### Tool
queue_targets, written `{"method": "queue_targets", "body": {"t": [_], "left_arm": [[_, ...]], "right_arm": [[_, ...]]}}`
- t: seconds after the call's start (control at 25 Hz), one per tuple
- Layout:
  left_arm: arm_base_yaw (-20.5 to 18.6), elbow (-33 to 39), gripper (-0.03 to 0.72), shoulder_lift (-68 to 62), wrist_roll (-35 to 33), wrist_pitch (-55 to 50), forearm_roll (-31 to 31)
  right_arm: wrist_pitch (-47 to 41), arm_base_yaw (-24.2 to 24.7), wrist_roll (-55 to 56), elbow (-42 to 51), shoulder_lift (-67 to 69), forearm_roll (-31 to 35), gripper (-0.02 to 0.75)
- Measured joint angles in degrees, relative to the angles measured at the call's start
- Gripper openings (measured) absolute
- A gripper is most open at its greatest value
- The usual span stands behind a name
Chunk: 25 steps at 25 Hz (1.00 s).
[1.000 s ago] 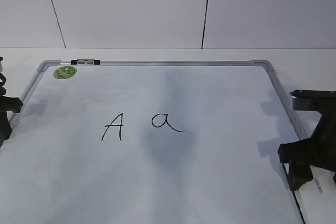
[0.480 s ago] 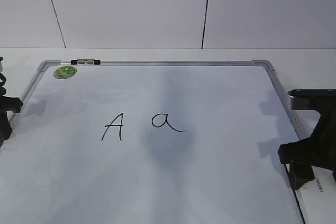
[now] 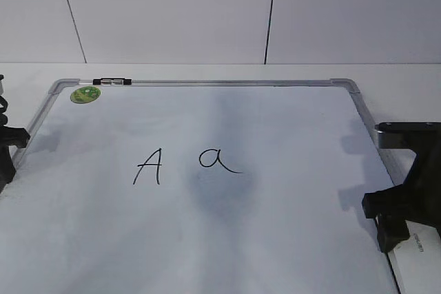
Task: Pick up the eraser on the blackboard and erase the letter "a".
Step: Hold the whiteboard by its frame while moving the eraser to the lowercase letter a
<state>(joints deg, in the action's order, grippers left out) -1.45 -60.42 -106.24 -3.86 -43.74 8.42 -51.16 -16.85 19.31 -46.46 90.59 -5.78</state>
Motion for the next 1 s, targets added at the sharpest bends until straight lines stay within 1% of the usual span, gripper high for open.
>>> {"method": "queue_targets", "body": {"t": [0.36,1.0], "left_arm": [[0.00,0.00,0.149,0.00,0.00,0.00,0.00],[0.00,0.00,0.149,0.00,0.00,0.00,0.00]], "right_arm": [[0.00,0.00,-0.13,-0.04,0.12,0.14,0.532],[-0.10,0.00,-0.26,-0.13,0.12,0.26,0.524]]}}
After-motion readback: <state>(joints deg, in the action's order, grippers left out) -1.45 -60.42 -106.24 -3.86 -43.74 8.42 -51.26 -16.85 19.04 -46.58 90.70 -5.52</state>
